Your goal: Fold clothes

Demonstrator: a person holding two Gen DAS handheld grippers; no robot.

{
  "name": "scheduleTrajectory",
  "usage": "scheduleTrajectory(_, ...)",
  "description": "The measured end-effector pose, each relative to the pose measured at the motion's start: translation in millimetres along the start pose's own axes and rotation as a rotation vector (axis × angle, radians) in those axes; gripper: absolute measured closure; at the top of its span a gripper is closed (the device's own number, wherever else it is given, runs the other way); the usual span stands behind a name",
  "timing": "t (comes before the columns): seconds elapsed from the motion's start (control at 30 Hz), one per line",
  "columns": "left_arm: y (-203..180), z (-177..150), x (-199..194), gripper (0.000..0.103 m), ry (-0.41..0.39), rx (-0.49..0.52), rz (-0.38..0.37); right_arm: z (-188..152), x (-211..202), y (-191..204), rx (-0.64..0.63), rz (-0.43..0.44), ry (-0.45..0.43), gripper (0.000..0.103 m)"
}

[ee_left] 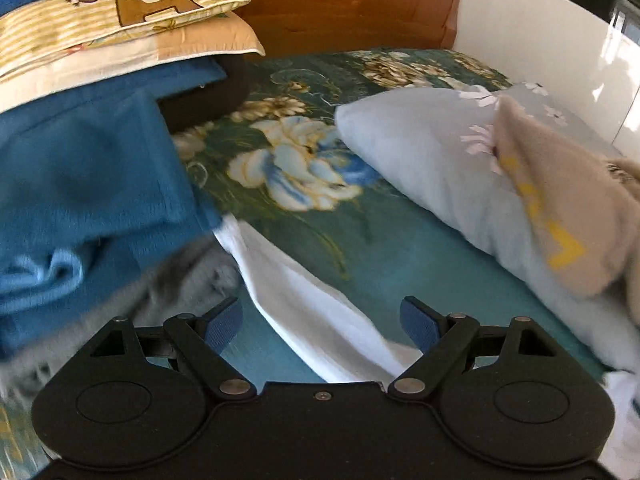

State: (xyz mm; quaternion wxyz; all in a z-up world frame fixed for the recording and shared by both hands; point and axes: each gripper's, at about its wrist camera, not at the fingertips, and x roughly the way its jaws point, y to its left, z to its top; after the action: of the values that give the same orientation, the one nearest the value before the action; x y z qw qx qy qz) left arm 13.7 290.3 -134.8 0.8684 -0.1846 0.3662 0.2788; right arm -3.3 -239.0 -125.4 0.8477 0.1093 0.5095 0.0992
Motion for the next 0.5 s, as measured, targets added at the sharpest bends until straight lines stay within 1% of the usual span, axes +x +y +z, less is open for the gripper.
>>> scheduleTrajectory(0.07, 9, 4, 11, 0.018, 0.011, -0.008, -0.014, 1, -1, 5, 0.002, -0.019, 0.004, 0.076)
scheduleTrajectory(0.17, 21, 8, 26, 0.018, 0.042, -0.057, -0.029, 1, -1, 14, 0.001, -0.042, 0.016, 0.075)
scheduleTrajectory(0.23, 28, 9, 36, 0.018, 0.057, -0.089, -0.031, 0, 0, 20, -0.003, -0.056, 0.027, 0.073)
scheduleTrajectory(0.3, 34, 11, 43, 0.019, 0.066, -0.115, -0.020, -1, 2, 27, 0.000, -0.063, 0.035, 0.072)
scheduleTrajectory(0.37, 41, 12, 48, 0.019, 0.073, -0.150, -0.040, -1, 5, 33, 0.003, -0.059, 0.041, 0.071)
scheduleTrajectory(0.47, 49, 14, 55, 0.026, 0.080, -0.201, -0.061, -1, 12, 42, 0.002, -0.058, 0.052, 0.069)
scheduleTrajectory(0.5, 52, 14, 57, 0.033, 0.084, -0.222, -0.063, -1, 14, 45, 0.002, -0.057, 0.058, 0.069)
